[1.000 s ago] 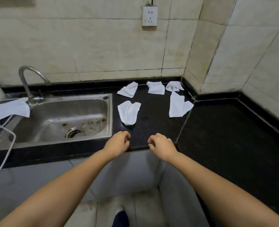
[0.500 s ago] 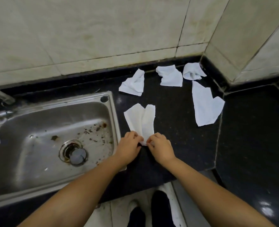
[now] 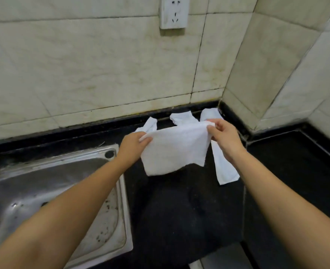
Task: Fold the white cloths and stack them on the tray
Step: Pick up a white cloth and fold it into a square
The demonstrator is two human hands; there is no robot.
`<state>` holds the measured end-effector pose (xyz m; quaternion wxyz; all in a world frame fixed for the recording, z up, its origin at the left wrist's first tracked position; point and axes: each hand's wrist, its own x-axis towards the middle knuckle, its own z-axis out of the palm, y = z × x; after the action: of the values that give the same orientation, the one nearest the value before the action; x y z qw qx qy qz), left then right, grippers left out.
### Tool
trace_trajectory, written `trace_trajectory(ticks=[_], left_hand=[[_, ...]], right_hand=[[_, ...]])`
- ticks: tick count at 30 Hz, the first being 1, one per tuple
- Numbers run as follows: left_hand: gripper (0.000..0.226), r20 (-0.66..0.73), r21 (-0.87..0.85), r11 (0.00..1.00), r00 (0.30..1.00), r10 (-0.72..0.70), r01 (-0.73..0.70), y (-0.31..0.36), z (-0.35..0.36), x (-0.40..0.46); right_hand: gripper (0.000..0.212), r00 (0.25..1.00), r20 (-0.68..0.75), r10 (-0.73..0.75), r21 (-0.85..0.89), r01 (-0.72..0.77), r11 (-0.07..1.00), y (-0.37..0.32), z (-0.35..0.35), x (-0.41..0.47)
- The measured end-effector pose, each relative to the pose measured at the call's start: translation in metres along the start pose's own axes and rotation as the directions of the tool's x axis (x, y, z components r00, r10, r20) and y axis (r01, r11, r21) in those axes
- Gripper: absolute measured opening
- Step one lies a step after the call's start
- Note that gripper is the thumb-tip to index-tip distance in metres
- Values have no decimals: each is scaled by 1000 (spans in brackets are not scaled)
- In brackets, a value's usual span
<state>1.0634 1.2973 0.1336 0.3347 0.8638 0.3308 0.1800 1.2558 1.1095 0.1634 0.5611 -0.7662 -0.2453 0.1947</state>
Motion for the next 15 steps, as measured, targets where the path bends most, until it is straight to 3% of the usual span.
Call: trace_trajectory(ticks=[3, 6, 11, 15], left_hand=[[24, -80, -109, 993, 996, 43, -52, 26, -16, 22], [20, -66, -253, 966, 997, 42, -58, 42, -23, 19], [8, 141, -490, 864, 989, -52, 116, 22, -4, -29], [12, 385, -418, 837, 903, -190, 354, -30, 39, -85]], right_hand=[[20, 999, -31, -17, 90, 19, 996, -23, -18, 18], [12, 1000, -28, 7, 191, -1, 982, -30, -30, 13], [13, 989, 85, 121, 174, -135, 975, 14, -41, -24], [13, 921, 200, 333, 16, -343, 939, 78, -39, -73]])
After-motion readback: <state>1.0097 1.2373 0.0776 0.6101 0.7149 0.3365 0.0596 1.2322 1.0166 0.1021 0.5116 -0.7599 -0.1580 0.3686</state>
